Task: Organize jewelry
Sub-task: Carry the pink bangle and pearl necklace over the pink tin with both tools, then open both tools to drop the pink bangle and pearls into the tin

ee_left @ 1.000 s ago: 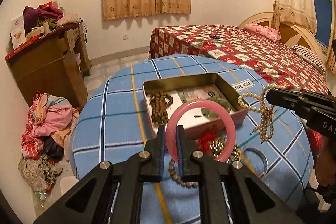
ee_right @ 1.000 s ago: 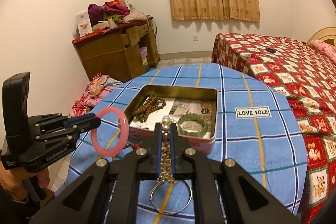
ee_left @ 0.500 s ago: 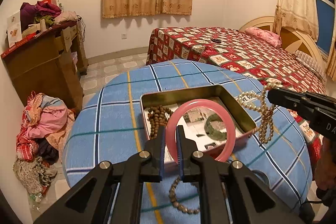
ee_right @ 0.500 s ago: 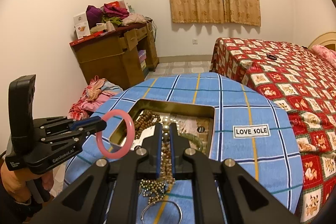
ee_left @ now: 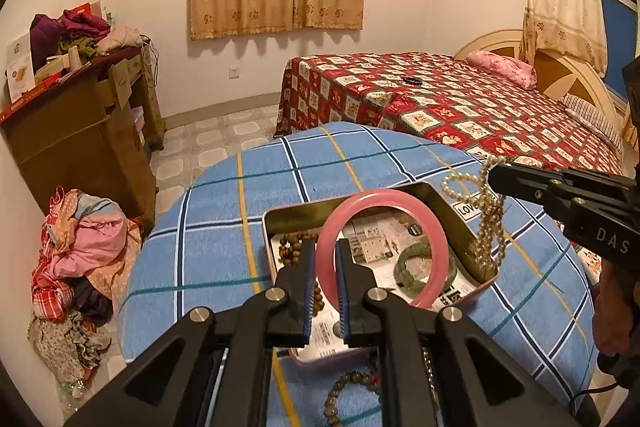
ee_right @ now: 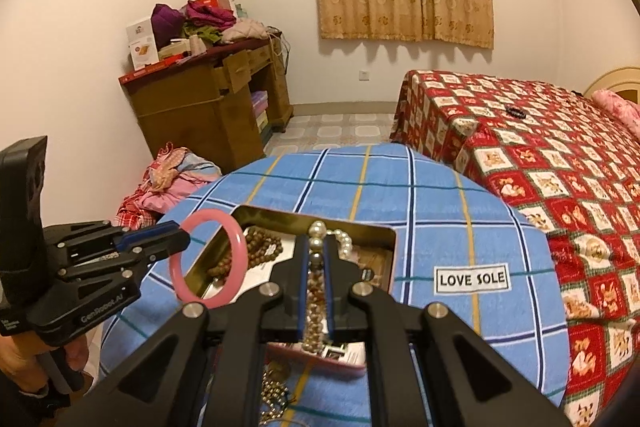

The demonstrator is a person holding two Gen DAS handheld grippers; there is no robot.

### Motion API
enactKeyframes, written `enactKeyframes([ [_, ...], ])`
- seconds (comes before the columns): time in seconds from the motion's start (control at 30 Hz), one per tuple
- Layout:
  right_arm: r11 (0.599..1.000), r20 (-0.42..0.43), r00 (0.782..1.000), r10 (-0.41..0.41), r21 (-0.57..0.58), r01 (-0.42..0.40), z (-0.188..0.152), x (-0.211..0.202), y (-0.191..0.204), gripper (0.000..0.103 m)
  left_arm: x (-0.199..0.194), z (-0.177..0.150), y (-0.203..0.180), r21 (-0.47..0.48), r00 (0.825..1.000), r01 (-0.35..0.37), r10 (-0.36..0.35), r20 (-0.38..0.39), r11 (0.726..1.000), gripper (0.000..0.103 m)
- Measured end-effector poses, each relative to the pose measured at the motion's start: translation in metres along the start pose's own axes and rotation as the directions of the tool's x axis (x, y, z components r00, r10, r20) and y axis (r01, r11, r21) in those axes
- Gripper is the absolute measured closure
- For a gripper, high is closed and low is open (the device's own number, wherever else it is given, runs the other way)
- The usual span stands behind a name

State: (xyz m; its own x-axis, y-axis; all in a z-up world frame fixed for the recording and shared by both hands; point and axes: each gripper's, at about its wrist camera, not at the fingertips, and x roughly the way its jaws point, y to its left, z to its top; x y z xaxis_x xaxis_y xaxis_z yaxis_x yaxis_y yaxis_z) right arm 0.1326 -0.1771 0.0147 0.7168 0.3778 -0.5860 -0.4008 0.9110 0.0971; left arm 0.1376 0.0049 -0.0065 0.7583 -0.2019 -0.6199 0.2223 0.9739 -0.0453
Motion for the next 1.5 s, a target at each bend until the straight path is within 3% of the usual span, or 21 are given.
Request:
enactKeyframes([
  [0.3,1.0,-0.008,1.0,-0.008,-0.007,0.008,0.01,0.017,-0.002,0.095,0.02,0.011,0.0,0.007,1.0,-0.016,0.016,-0.015,1.0,0.094],
  [0.7,0.998,-0.101,0.993,-0.056,0.002,0.057,-0.004,0.065,-0.015,0.094,0.058,0.001,0.0,-0.008,0.996,0.008,-0.008,-0.089,1.0,0.091],
  [0.73,0.998,-0.103,0.993,-0.06,0.006,0.061,-0.005,0.067,-0.016,0.093,0.058,0.0,0.0,-0.004,0.996,0.006,-0.006,-0.09,1.0,0.088],
  [0.77,0.998,-0.107,0.992,-0.063,0.009,0.065,-0.006,0.067,-0.017,0.093,0.058,0.0,0.0,-0.005,0.996,-0.001,0.001,-0.084,1.0,0.069],
  [0.8,0.998,-0.113,0.991,-0.067,0.009,0.069,-0.007,0.069,-0.018,0.091,0.057,0.0,-0.001,-0.006,0.997,-0.01,0.01,-0.077,1.0,0.028],
  [0.83,0.997,-0.115,0.991,-0.074,0.009,0.076,-0.007,0.07,-0.018,0.085,0.056,0.001,-0.001,-0.006,0.997,-0.013,0.013,-0.073,1.0,0.011],
  [0.87,0.997,-0.115,0.99,-0.081,0.009,0.082,-0.008,0.07,-0.018,0.079,0.053,0.001,-0.001,-0.01,0.998,-0.021,0.02,-0.054,1.0,0.004],
  [0.93,0.995,-0.113,0.989,-0.095,0.019,0.098,-0.011,0.068,-0.021,0.042,0.05,0.002,-0.001,-0.017,0.999,-0.018,0.017,-0.047,1.0,0.004],
  [0.97,0.994,-0.106,0.989,-0.1,0.026,0.103,-0.012,0.066,-0.022,0.037,0.049,0.003,0.0,-0.022,0.999,-0.009,0.008,-0.049,1.0,0.004],
  [1.5,0.988,-0.119,0.983,-0.139,0.055,0.146,-0.045,0.032,-0.028,0.034,0.022,-0.036,0.01,-0.035,0.995,-0.089,0.087,-0.051,0.995,0.003],
])
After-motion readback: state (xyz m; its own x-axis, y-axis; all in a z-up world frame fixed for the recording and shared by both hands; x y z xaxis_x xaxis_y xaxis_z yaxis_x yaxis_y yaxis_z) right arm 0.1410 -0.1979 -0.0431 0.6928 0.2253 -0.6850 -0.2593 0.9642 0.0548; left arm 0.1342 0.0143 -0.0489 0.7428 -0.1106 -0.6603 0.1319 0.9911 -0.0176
